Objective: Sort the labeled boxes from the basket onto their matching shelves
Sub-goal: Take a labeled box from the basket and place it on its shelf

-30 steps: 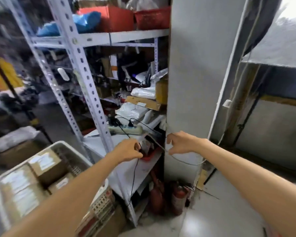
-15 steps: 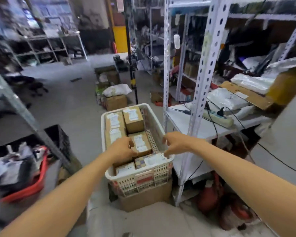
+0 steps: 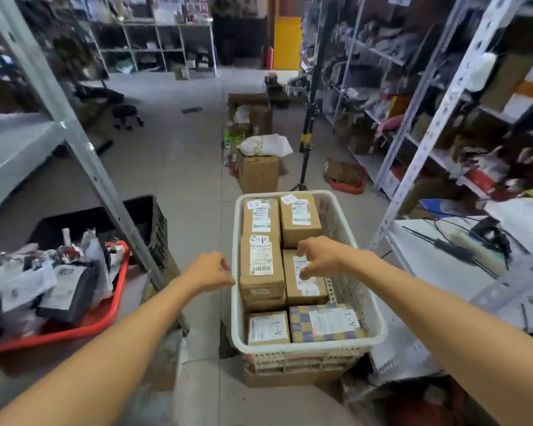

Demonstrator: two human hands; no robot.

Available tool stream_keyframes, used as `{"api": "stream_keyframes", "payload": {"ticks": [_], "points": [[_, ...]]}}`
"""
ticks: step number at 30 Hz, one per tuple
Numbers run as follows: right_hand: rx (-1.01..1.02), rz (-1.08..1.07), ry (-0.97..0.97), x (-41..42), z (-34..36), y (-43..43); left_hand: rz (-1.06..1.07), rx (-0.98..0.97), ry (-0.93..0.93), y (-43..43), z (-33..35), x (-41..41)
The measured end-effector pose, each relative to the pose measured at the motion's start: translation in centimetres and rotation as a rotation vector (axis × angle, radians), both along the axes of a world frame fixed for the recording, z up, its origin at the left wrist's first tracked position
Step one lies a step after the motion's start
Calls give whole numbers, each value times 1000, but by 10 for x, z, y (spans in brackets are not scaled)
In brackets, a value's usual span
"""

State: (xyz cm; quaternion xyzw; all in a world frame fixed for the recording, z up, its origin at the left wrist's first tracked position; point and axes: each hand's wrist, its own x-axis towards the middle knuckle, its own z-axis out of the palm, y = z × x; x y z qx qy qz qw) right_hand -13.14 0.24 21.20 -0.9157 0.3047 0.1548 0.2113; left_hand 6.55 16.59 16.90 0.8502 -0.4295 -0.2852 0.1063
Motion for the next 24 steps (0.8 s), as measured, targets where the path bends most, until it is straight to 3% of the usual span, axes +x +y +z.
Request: {"api": "stream_keyframes", "payload": {"ticks": [14,24], "points": [[102,10,87,63,-54,-98,44,93,96,-92,-48,42],[268,-28,167,89,-134,-153,172,167,133,-123,-118,54]]}}
